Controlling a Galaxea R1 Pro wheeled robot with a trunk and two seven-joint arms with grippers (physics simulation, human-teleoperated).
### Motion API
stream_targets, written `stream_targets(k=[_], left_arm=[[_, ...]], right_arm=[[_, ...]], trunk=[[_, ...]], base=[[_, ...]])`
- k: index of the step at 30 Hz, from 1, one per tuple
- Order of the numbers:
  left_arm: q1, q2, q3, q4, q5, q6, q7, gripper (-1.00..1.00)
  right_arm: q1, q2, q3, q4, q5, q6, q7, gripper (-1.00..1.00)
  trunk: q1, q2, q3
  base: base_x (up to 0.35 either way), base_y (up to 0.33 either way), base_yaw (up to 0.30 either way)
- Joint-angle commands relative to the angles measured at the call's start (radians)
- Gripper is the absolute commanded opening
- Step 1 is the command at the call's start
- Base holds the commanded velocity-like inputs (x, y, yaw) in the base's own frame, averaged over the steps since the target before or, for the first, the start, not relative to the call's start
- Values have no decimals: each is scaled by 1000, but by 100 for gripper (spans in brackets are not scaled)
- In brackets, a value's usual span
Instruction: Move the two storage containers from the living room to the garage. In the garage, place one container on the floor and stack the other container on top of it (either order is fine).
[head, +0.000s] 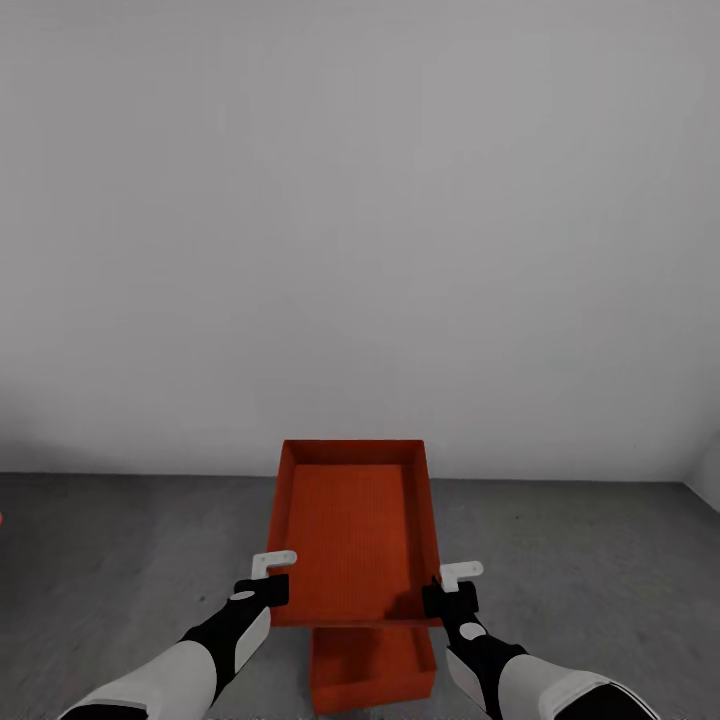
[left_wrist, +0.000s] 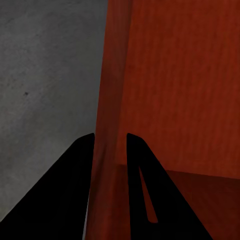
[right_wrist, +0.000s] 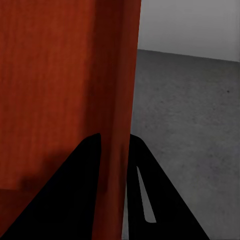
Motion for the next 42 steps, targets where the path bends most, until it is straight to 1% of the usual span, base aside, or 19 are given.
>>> stream_targets(k=[1, 25, 42], left_arm=[[0, 11, 9, 2, 6, 2, 12, -100], [0, 10, 8, 2, 5, 2, 12, -100], [0, 10, 8, 2, 5, 2, 12, -100]], right_arm=[[-1, 0, -26, -2, -4, -17, -3, -100], [-1, 1, -26, -2, -4, -19, -4, -100], [-1, -1, -26, -2, -5, -19, -3, -100]], trunk=[[0, -1, -3], [0, -1, -40], [0, -1, -42]], base=[[0, 0, 0], [0, 0, 0], [0, 0, 0]])
